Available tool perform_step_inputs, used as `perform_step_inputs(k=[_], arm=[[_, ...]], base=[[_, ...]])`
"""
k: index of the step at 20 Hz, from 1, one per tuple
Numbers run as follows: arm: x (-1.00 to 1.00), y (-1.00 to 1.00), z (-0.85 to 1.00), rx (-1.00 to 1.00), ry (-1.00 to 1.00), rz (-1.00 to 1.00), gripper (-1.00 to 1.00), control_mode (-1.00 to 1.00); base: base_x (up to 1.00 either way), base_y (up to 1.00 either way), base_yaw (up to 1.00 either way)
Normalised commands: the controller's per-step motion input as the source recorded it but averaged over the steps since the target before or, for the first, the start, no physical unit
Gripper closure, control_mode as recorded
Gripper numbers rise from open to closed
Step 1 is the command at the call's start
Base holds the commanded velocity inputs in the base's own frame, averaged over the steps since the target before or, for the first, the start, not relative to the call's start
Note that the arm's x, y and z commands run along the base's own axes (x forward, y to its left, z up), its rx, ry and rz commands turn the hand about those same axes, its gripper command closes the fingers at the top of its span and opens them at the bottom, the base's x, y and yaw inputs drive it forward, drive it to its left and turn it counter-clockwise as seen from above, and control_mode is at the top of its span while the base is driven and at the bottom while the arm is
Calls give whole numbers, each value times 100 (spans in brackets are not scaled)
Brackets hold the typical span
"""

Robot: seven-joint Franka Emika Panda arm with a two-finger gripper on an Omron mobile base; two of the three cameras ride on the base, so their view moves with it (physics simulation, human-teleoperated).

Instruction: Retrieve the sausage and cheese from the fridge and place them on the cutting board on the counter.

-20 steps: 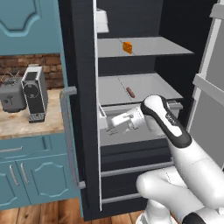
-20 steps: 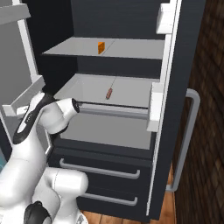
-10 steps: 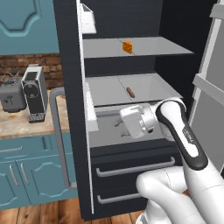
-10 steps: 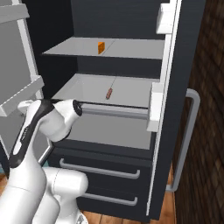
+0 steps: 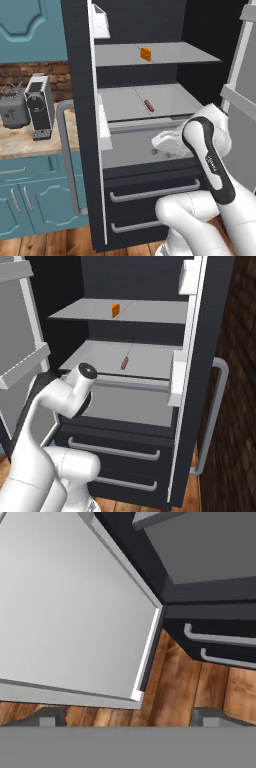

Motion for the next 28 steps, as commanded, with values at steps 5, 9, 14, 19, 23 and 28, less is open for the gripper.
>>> perform_step_inputs(k=[5, 9, 14, 19, 23, 28], arm=[[2, -60, 19, -58, -5, -23, -100, -100], [-1, 0, 49, -29, 0, -20, -100, -100], [-2, -7, 74, -23, 0, -12, -100, -100], [0, -36, 19, -12, -1, 0, -100, -100], [-5, -29, 0, -3, -6, 0, -100, -100], [-28, -18, 0, 0, -19, 6, -100, -100]], base=[[0, 0, 0], [0, 0, 0], [0, 0, 0], [0, 0, 0], [0, 0, 0], [0, 0, 0]])
